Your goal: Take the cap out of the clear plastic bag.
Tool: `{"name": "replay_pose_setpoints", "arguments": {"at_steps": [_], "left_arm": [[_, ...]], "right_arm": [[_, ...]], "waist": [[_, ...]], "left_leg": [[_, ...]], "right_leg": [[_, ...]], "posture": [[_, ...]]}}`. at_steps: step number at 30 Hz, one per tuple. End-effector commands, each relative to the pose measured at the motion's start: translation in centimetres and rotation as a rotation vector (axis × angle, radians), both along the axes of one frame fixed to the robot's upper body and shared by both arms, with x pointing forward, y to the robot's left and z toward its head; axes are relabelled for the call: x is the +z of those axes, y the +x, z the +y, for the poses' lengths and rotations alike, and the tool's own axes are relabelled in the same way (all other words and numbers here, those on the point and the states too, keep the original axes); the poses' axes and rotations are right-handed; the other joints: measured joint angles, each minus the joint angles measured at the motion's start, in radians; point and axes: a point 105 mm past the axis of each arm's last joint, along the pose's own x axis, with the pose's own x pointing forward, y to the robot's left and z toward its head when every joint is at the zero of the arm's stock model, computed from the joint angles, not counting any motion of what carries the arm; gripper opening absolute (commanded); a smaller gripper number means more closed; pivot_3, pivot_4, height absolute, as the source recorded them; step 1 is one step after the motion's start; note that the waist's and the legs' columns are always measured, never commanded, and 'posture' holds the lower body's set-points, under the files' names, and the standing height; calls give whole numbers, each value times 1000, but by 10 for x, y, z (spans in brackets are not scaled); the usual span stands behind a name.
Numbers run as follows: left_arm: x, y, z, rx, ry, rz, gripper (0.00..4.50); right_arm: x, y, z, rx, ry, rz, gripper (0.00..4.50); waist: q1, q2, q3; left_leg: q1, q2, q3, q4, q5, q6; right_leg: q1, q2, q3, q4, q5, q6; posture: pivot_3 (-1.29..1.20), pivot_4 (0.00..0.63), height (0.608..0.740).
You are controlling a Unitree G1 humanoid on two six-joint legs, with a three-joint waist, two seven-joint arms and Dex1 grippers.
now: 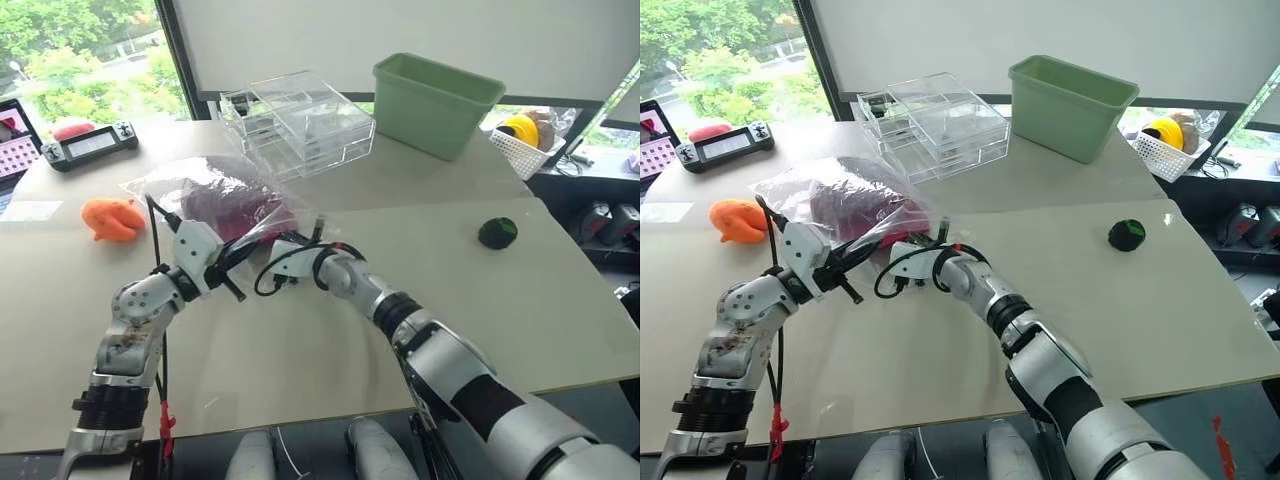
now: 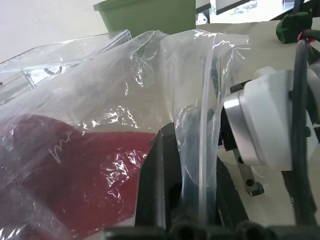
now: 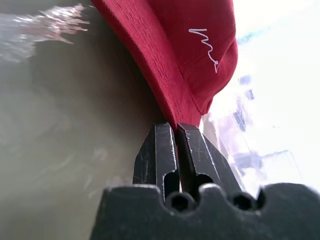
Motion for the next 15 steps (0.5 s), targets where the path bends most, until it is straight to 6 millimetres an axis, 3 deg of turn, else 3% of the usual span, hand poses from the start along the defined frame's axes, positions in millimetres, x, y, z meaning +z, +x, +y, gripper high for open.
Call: {"name": "replay_pose_setpoints", "arguments": {"at_steps": [1,4,15], "left_arm": [[9,-3,-5,-13,1,-41,0],[8,-3,-4,-12,2,-37,0],[6,0,-3,-21,20,-27,0]], "right_arm": [[-6,-12,-9,39,18,8,43],[-6,-26,-24,55,64,-5,43],[27,-65,-78,-49,273,10,43]], "waist": [[0,0,0],[4,0,0],[10,0,0]], "left_leg": [[0,0,0,0,0,0],[0,0,0,0,0,0],[-1,0,0,0,0,0]], "right_leg": [[0,0,0,0,0,0],[0,0,0,0,0,0],[0,0,1,-1,0,0]], "posture": [[0,150,735],[0,150,735],[0,150,735]]}}
